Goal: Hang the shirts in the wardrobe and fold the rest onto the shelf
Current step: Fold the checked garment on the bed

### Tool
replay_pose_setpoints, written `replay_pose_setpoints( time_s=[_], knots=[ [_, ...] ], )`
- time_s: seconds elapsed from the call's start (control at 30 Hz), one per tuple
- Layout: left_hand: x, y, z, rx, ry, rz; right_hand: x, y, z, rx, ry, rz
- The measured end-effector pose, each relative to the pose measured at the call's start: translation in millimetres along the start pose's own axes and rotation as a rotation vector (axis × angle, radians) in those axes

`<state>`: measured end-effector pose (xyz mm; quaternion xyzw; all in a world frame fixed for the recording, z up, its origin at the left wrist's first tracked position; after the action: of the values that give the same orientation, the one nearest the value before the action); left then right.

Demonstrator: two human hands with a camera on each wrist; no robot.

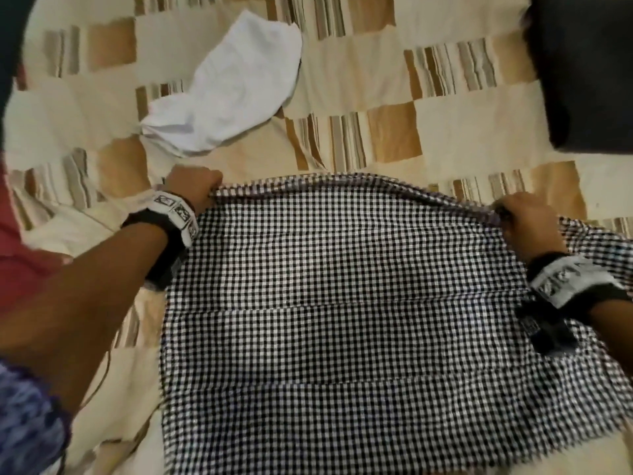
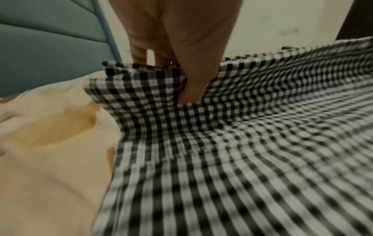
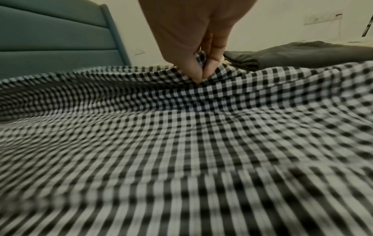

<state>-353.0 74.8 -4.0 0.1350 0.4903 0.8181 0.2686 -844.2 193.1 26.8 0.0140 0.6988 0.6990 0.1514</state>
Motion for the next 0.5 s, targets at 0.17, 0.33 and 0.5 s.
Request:
replay_pose_setpoints(
  time_s=[0.17, 0.33, 0.5],
  knots=[
    [56.0, -17.7, 114.6, 0.154, 0.084, 0.215, 16.7, -3.9, 101.0, -0.051, 0.097, -0.007],
    [115.2, -77.5, 215.5, 0.241, 0.068, 0.169, 41.1, -19.1, 204.6, -0.127, 0.192, 0.031],
    [164.1, -142.7, 267.7, 0.151, 0.073, 0.156, 60.0, -24.7, 269.4, -0.16, 0.253, 0.024]
  ],
)
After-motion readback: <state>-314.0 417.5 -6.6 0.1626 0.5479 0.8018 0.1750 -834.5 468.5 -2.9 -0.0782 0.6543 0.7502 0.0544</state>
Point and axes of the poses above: each hand's wrist, its own z-axis away from the middle knuckle, its own y-axis out of the back of the hand, x = y × z, the point moved 10 cm from there along -z, towards the middle knuckle, and after that the axes turned 14 degrees about -y, right-handed, at the moved point
